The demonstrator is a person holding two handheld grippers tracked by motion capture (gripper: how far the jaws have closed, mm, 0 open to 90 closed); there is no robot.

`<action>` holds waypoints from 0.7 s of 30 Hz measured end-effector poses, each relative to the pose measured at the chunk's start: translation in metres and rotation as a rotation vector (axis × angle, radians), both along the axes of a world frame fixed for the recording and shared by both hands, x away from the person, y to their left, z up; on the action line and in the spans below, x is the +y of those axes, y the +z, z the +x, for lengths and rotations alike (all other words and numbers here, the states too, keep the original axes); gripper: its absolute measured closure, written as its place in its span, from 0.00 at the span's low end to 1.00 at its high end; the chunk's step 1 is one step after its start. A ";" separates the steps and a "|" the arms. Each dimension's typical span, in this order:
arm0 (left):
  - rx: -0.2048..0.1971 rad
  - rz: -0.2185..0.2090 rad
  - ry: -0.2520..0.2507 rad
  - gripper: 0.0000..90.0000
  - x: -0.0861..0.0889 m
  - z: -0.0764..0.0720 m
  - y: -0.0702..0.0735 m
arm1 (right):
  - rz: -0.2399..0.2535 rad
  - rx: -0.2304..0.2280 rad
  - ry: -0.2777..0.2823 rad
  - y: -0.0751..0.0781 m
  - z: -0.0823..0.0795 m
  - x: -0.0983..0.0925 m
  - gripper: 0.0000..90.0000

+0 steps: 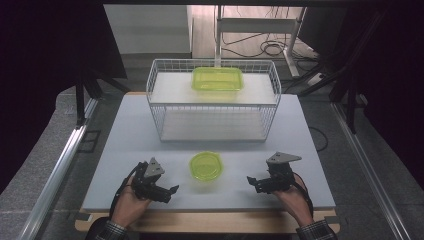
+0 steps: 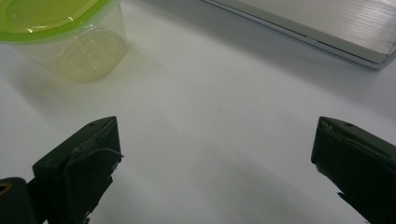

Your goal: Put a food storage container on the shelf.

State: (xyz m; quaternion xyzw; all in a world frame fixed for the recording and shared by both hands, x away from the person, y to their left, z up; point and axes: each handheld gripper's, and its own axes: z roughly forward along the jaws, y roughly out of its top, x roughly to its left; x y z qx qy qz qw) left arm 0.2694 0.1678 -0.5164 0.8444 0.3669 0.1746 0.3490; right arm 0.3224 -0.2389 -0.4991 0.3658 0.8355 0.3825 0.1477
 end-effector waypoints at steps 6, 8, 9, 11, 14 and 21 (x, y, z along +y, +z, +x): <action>-0.007 0.000 0.004 0.01 0.001 0.001 0.000 | 0.047 0.027 0.001 0.003 0.003 0.004 0.02; -0.010 0.000 0.006 0.01 0.003 0.002 0.000 | 0.073 0.049 -0.004 0.005 0.007 0.007 0.02; -0.010 0.000 0.006 0.01 0.003 0.002 0.000 | 0.073 0.049 -0.004 0.005 0.007 0.007 0.02; -0.012 -0.003 0.009 0.01 0.004 0.002 0.000 | 0.102 0.069 -0.004 0.008 0.010 0.010 0.02; -0.015 -0.004 0.008 0.01 0.005 0.002 0.001 | 0.124 0.100 -0.008 0.012 0.014 0.014 0.02; -0.016 -0.002 0.003 0.01 0.004 0.003 0.001 | 0.147 0.150 -0.010 0.019 0.024 0.026 0.09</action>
